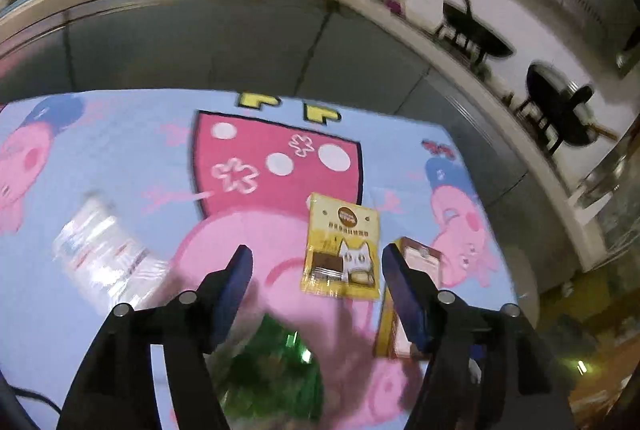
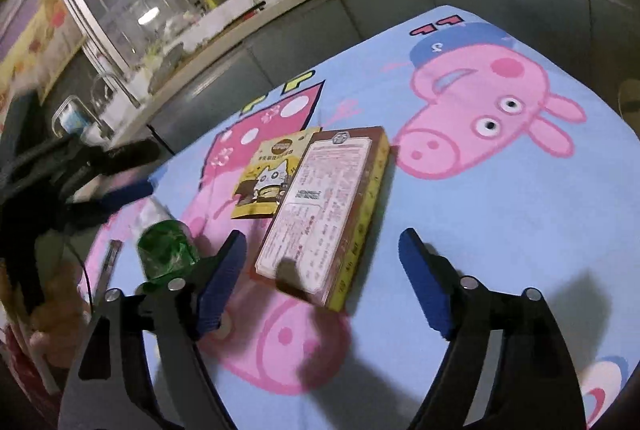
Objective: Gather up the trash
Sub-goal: 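Grasp the yellow cat-food pouch with the left tool while the right grasps the brown box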
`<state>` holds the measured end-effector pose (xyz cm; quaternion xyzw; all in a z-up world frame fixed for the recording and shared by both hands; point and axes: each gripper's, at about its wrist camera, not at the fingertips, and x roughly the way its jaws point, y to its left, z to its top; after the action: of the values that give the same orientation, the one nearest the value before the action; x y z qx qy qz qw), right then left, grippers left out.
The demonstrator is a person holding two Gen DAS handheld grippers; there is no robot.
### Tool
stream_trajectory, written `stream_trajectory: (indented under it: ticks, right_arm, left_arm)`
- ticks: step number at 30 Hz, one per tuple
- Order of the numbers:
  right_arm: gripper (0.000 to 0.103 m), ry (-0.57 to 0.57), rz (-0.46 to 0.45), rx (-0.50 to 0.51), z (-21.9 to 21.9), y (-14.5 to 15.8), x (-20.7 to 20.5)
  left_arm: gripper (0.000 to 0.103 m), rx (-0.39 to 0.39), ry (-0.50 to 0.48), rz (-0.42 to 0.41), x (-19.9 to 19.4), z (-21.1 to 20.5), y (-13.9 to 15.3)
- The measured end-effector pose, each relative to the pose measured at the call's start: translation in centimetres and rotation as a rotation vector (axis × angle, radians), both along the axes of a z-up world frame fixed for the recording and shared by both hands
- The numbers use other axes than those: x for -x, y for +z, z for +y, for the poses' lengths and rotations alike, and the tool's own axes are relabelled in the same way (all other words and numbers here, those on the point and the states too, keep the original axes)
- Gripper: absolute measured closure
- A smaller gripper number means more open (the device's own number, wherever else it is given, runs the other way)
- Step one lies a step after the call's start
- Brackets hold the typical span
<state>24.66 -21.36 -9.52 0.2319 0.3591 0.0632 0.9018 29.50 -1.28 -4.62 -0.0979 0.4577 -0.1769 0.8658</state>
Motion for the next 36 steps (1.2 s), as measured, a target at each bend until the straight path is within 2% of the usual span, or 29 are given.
stream_trajectory:
  ticks: [2,5,6,8,10,12,13,17,18,19,20,28,36]
  right_arm:
    - [0.021,0.007,0.016,0.045,1.0,-0.1,-0.9]
    - [0.018,0.009,0.029,0.101,1.8,-0.4,-1.9]
    - [0.017,0.009,0.029,0.133,2.2,-0.4,-2.2]
    - [0.016,0.017,0.025,0.181,2.7,-0.5,-2.4]
    - [0.016,0.027,0.025,0.216,3.1,-0.6,-2.4]
    - [0.019,0.031,0.02,0.229,3.2,-0.6,-2.2]
    - [0.02,0.03,0.017,0.232,3.0,-0.6,-2.0]
    - [0.034,0.047,0.003,0.223,2.6,-0.5,-1.3]
    - [0.036,0.044,0.003,0.224,2.4,-0.4,-1.1]
    - [0.038,0.045,0.001,0.221,2.2,-0.4,-1.0]
    - [0.04,0.044,-0.001,0.216,1.9,-0.3,-0.7]
    - [0.045,-0.054,-0.018,0.205,-1.8,-0.3,3.6]
    - [0.045,-0.164,-0.051,0.167,-6.6,0.0,8.5]
  left_arm:
    - [0.036,-0.05,-0.018,0.076,-2.5,-1.7,-1.9]
    - [0.036,-0.085,-0.03,0.181,-4.7,-2.7,-4.3]
    - [0.03,-0.075,-0.027,0.2,-5.2,-3.0,-4.5]
    - [0.027,-0.078,-0.036,0.214,-5.3,-3.3,-4.1]
    - [0.026,-0.102,-0.067,0.272,-5.5,-4.4,-4.6]
    - [0.029,-0.14,-0.086,0.264,-5.0,-5.4,-4.5]
    - [0.029,-0.134,-0.096,0.272,-4.9,-5.6,-4.5]
    - [0.055,-0.059,-0.123,0.307,-4.2,-5.8,-4.7]
    - [0.071,-0.041,-0.124,0.31,-4.0,-5.8,-4.8]
    - [0.079,-0.016,-0.135,0.32,-3.8,-5.8,-5.0]
    - [0.096,0.002,-0.138,0.33,-3.6,-5.8,-5.0]
    - [0.1,0.085,-0.164,0.277,0.7,-6.3,-3.1]
    - [0.1,0.046,-0.273,0.236,6.2,-10.7,-2.6]
